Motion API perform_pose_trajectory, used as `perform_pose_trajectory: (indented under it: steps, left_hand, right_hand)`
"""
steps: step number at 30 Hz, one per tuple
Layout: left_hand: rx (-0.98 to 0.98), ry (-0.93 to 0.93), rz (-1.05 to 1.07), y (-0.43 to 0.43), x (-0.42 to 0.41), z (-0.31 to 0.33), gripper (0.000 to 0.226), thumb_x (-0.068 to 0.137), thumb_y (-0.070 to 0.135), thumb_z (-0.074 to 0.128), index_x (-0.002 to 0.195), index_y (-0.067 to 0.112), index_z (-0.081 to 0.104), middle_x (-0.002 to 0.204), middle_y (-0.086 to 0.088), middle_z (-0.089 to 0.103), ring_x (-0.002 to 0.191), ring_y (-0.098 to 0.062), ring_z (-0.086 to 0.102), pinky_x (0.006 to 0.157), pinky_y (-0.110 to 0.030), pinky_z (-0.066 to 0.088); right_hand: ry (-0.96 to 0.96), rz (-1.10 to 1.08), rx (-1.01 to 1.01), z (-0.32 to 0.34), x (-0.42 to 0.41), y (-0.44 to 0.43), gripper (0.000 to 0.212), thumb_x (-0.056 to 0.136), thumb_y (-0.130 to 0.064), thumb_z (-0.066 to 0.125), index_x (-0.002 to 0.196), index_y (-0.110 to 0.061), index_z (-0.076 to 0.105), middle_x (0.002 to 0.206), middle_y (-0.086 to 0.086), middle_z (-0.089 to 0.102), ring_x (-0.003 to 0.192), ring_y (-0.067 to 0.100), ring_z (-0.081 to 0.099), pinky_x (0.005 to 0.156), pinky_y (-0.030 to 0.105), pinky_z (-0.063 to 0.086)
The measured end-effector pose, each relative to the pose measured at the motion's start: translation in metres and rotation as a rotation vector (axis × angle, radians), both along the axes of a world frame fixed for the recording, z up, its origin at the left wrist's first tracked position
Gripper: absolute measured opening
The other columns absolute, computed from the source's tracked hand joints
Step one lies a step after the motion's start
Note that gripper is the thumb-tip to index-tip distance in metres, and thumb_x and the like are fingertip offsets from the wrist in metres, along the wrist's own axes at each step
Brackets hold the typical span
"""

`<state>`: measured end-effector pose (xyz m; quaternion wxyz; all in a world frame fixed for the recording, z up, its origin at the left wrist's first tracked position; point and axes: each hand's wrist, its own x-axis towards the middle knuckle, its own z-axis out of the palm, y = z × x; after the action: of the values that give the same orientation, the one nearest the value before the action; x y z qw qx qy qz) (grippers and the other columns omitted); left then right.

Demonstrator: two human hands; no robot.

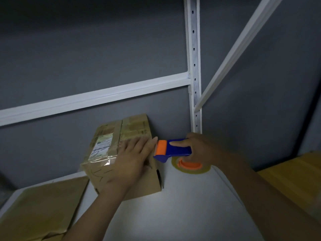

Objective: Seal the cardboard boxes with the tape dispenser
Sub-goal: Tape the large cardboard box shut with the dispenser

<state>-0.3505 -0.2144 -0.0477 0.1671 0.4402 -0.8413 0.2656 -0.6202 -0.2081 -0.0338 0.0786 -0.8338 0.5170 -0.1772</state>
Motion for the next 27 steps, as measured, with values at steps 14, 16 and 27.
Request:
perform_pose_trajectory:
  steps: [14, 16, 27]
  left_hand:
    - [-0.047, -0.004, -0.002, -0.012, 0.005, -0.001, 0.059, 0.085, 0.052, 0.051, 0.139, 0.028, 0.048, 0.134, -0.002, 0.059, 0.114, -0.031, 0.060, 0.088, -0.046, 0.048]
    - [-0.028, -0.002, -0.012, -0.013, 0.005, -0.002, 0.063, 0.082, 0.050, 0.058, 0.140, 0.029, 0.045, 0.135, -0.002, 0.058, 0.115, -0.031, 0.059, 0.089, -0.046, 0.047]
    - [0.149, 0.043, 0.046, -0.008, 0.003, 0.006, 0.074, 0.088, 0.071, 0.031, 0.142, 0.022, 0.041, 0.134, -0.009, 0.059, 0.113, -0.034, 0.060, 0.091, -0.049, 0.047]
  right_hand:
    - [-0.177, -0.080, 0.065, -0.019, -0.020, 0.030, 0.079, 0.084, -0.029, 0.072, 0.147, -0.032, 0.026, 0.137, 0.001, 0.038, 0.127, 0.016, 0.040, 0.078, 0.004, 0.037]
    - [-0.116, -0.087, 0.040, -0.020, -0.024, 0.036, 0.080, 0.084, -0.033, 0.071, 0.148, -0.031, 0.024, 0.139, 0.000, 0.038, 0.127, 0.014, 0.039, 0.072, -0.003, 0.030]
    - [0.051, -0.124, -0.018, -0.019, 0.031, 0.040, 0.067, 0.092, -0.041, 0.058, 0.149, -0.028, 0.026, 0.132, 0.007, 0.048, 0.117, 0.018, 0.050, 0.081, 0.017, 0.030]
